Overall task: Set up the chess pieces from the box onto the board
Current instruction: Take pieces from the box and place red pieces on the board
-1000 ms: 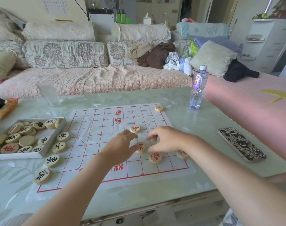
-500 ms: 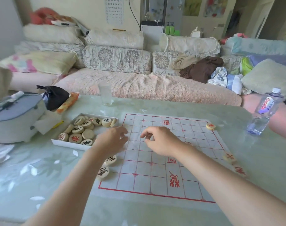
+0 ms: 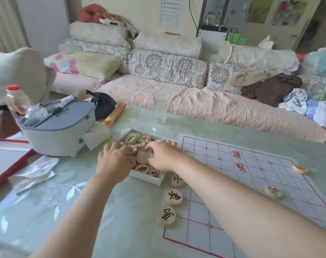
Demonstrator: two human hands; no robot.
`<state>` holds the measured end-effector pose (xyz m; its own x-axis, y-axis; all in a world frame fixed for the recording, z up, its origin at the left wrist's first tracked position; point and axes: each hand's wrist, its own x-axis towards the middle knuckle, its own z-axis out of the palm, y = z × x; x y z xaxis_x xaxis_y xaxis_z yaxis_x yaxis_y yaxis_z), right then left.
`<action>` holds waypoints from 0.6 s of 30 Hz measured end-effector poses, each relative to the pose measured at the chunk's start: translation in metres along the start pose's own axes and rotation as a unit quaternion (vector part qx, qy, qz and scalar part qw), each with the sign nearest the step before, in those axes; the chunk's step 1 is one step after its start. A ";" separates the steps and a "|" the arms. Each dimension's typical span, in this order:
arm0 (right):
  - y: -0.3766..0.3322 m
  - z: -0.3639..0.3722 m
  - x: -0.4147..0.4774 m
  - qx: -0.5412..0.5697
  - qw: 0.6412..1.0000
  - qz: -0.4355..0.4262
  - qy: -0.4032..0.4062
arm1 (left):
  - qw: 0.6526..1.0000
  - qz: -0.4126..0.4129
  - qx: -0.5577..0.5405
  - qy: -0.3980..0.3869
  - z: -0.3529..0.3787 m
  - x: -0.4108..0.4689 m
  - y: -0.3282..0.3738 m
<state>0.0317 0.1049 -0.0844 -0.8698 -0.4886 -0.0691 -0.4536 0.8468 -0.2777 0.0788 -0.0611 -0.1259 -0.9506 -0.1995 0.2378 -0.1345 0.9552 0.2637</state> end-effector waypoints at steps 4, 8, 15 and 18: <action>-0.010 0.011 0.015 -0.013 1.000 0.026 0.004 | 0.996 -0.056 -0.075 -0.015 -0.005 0.004 -0.009; -0.010 0.020 0.020 0.020 0.997 0.065 0.023 | 0.975 -0.100 -0.189 -0.052 -0.006 0.002 -0.015; 0.001 0.007 0.011 0.262 0.962 0.064 0.049 | 0.986 -0.067 -0.141 -0.054 -0.009 -0.008 -0.009; 0.006 0.004 0.002 0.373 0.922 0.051 0.083 | 0.986 -0.071 -0.138 -0.065 -0.009 -0.015 -0.001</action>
<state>0.0283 0.1082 -0.0897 -0.9465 -0.3227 0.0000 -0.1619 0.4750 -0.8650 0.0956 -0.0609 -0.1217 -0.9579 -0.2800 0.0635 -0.2042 0.8199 0.5349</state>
